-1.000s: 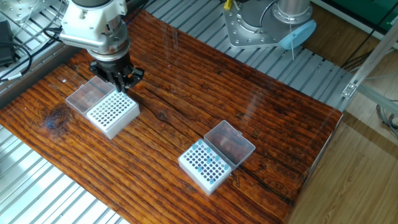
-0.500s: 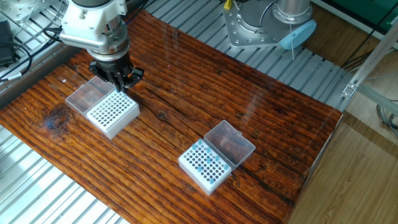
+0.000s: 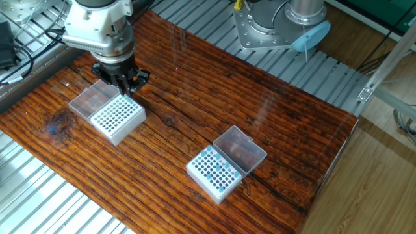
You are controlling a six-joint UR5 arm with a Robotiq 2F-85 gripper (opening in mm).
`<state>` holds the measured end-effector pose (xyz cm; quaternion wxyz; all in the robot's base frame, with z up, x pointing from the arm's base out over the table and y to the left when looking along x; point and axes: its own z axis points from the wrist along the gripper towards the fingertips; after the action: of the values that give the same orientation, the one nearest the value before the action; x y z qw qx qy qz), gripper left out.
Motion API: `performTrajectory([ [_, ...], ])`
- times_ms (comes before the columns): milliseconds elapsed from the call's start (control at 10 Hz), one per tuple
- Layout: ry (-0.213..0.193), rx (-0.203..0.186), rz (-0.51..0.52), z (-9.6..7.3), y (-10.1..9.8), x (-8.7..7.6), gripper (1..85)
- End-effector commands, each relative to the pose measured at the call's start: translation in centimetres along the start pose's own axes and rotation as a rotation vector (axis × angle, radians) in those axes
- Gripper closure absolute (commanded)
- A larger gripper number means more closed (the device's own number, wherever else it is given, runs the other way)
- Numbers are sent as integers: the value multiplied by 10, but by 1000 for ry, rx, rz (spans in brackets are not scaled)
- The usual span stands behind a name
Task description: Transfer all medium pipette tips from one holder to another
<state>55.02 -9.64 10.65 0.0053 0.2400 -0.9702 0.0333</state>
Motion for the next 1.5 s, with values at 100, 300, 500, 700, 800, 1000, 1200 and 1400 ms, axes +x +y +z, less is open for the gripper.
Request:
performTrajectory([
  [100, -9, -9, 1, -1, 1, -2, 600],
  [300, -6, -10, 1, -6, 1, -4, 590],
  [500, 11, -17, 16, -16, 3, -11, 590],
  [700, 6, -44, 48, -24, 15, -28, 587],
  [800, 0, -56, 64, -29, 21, -38, 587],
  [1000, -18, -74, 117, -33, 42, -64, 587],
  [1200, -33, -85, 202, -30, 74, -86, 597],
  [1400, -38, -86, 258, -31, 100, -100, 603],
])
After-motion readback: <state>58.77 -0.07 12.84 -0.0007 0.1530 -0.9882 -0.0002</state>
